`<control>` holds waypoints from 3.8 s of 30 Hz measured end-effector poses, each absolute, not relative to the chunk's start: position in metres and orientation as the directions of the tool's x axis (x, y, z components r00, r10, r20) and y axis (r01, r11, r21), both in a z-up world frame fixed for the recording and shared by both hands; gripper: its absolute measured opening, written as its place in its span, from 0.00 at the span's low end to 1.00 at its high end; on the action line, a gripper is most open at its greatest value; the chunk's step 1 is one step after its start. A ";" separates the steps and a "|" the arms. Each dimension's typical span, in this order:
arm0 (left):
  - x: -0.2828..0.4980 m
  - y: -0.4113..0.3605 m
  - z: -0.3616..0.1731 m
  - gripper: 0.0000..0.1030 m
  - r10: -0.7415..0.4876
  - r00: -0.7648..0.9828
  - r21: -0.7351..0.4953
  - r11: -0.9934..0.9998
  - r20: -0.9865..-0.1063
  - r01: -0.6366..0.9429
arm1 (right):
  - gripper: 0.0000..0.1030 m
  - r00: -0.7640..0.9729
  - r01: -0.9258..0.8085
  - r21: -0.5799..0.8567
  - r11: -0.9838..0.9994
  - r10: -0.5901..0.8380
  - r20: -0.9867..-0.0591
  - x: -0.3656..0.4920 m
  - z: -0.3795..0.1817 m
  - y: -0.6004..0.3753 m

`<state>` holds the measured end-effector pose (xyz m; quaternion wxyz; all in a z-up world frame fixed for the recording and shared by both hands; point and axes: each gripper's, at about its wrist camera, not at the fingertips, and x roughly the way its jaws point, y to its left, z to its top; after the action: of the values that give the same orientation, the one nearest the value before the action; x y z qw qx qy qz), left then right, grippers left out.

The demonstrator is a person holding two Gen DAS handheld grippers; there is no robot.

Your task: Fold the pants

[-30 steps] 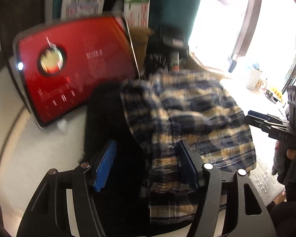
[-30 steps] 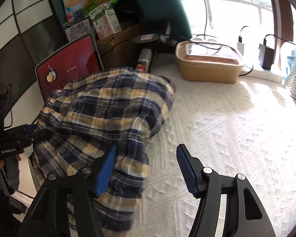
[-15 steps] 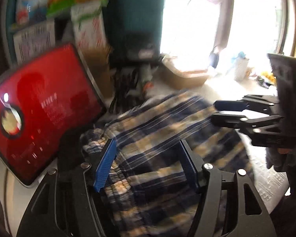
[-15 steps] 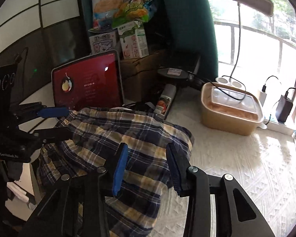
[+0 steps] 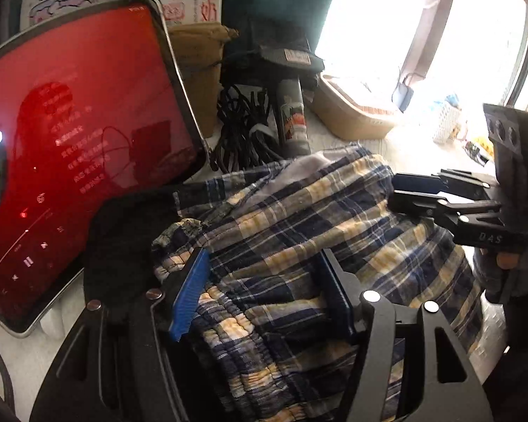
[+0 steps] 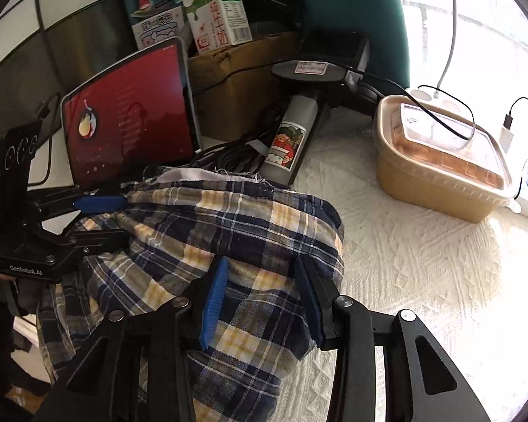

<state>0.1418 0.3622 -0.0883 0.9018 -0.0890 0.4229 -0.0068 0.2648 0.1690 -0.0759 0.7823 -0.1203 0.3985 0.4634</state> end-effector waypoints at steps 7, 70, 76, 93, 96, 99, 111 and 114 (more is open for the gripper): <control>0.109 0.362 -0.065 0.62 -0.071 0.698 -0.192 0.977 -0.713 -0.097 | 0.41 0.283 -0.830 0.164 0.532 0.657 -0.699 0.242 -0.051 0.152; -0.011 0.123 -0.038 0.99 -0.026 0.850 -0.088 0.996 -0.525 -0.025 | 0.90 0.589 -0.552 0.078 0.830 0.455 -0.668 0.084 -0.032 -0.131; -0.021 0.103 -0.021 0.99 0.004 0.870 -0.032 0.999 -0.493 -0.022 | 0.92 0.653 -0.506 0.065 0.860 0.432 -0.622 0.067 -0.015 -0.156; -0.052 0.080 0.015 0.99 0.009 0.902 -0.006 1.000 -0.431 -0.013 | 0.93 0.770 -0.456 0.048 0.889 0.421 -0.479 0.031 0.034 -0.189; -0.053 0.082 0.016 0.99 -0.004 0.899 -0.036 0.999 -0.439 -0.013 | 0.93 0.774 -0.455 0.046 0.889 0.420 -0.473 0.029 0.037 -0.190; -0.055 0.087 0.016 0.99 -0.004 0.898 -0.062 0.998 -0.439 -0.025 | 0.93 0.777 -0.453 0.044 0.890 0.419 -0.469 0.029 0.039 -0.190; -0.054 0.099 0.011 0.99 0.029 0.895 -0.083 0.994 -0.446 -0.074 | 0.94 0.779 -0.449 0.020 0.893 0.402 -0.482 0.031 0.036 -0.183; -0.053 0.099 0.009 0.99 0.029 0.893 -0.082 0.994 -0.450 -0.074 | 0.94 0.774 -0.452 0.018 0.892 0.402 -0.489 0.031 0.033 -0.180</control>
<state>-0.0532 0.0993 0.0088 0.9716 -0.0487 0.2300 0.0266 0.0311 -0.1802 0.0335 0.9405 -0.0503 0.2479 0.2271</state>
